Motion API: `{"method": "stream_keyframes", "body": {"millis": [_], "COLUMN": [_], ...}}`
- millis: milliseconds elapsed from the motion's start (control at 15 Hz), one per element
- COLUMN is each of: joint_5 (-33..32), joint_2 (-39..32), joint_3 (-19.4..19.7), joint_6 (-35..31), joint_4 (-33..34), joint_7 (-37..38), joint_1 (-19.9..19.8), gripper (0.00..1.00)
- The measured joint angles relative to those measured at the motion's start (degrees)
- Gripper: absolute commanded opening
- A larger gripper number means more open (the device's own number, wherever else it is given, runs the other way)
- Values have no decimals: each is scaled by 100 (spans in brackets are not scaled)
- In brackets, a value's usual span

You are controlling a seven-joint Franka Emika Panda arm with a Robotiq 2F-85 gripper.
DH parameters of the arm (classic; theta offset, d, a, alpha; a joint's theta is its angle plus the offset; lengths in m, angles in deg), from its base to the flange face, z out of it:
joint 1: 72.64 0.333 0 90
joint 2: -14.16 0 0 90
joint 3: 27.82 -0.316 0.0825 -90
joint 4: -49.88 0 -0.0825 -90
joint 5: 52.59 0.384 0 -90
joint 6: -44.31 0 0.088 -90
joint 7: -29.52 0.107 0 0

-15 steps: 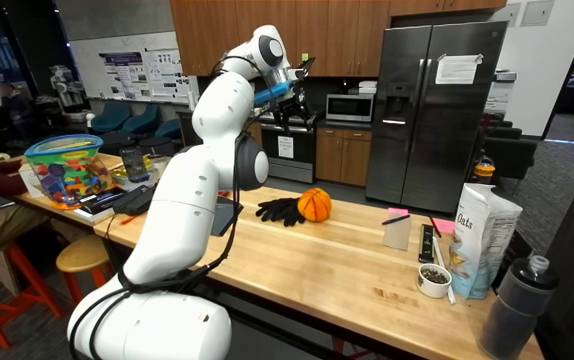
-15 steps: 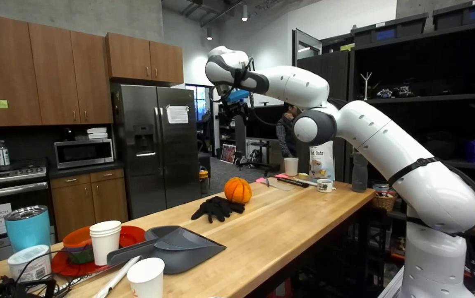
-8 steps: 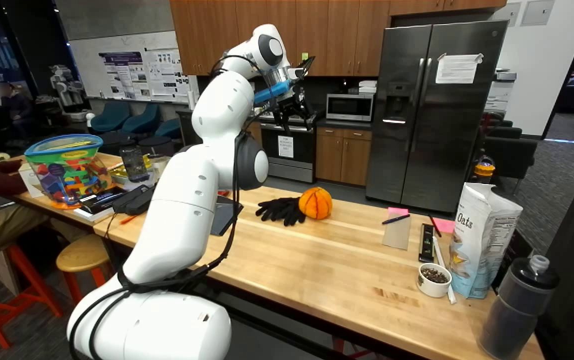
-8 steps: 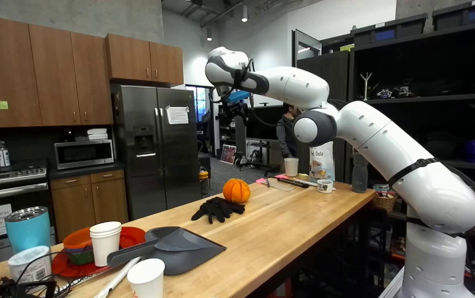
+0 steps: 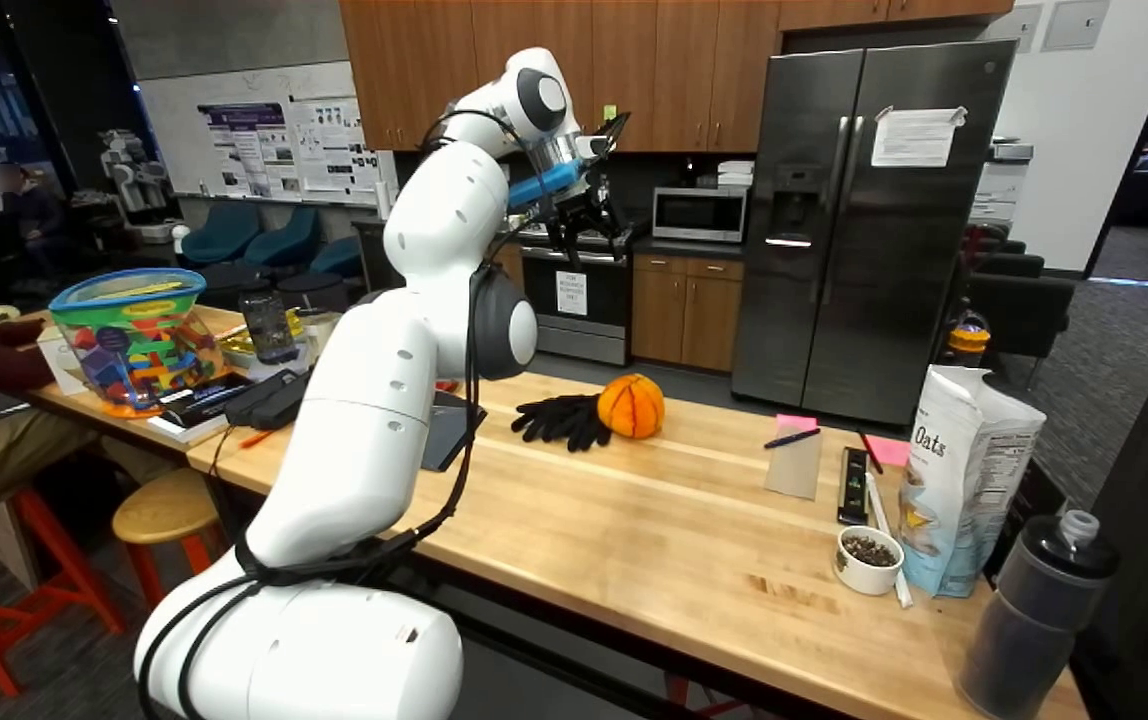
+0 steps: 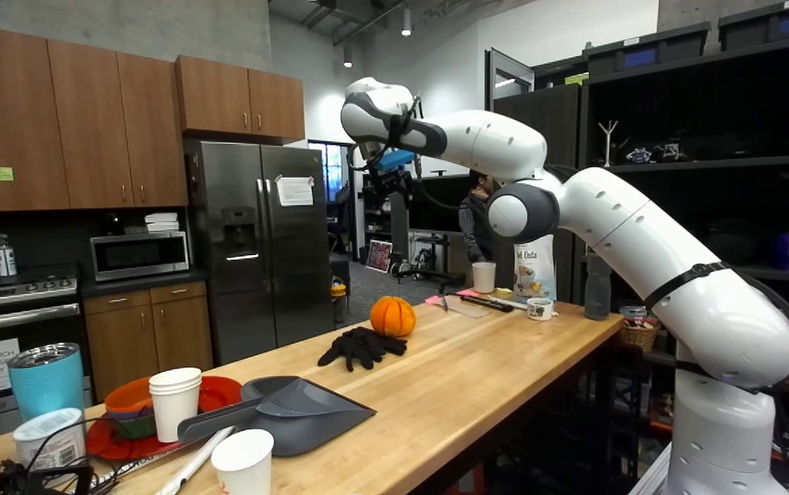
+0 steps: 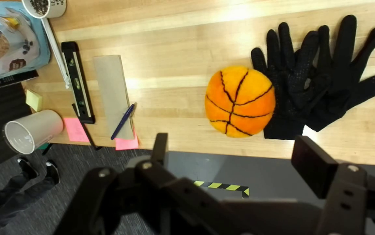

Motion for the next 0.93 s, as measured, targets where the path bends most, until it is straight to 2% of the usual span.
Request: {"method": "stream_keyframes", "body": {"millis": [867,933], "joint_5": [0,0], "joint_2": [0,0], "joint_3": [0,0], "joint_6": [0,0], "joint_4": [0,0], "joint_7": [0,0], "joint_1": [0,0], "gripper": [96,99]}}
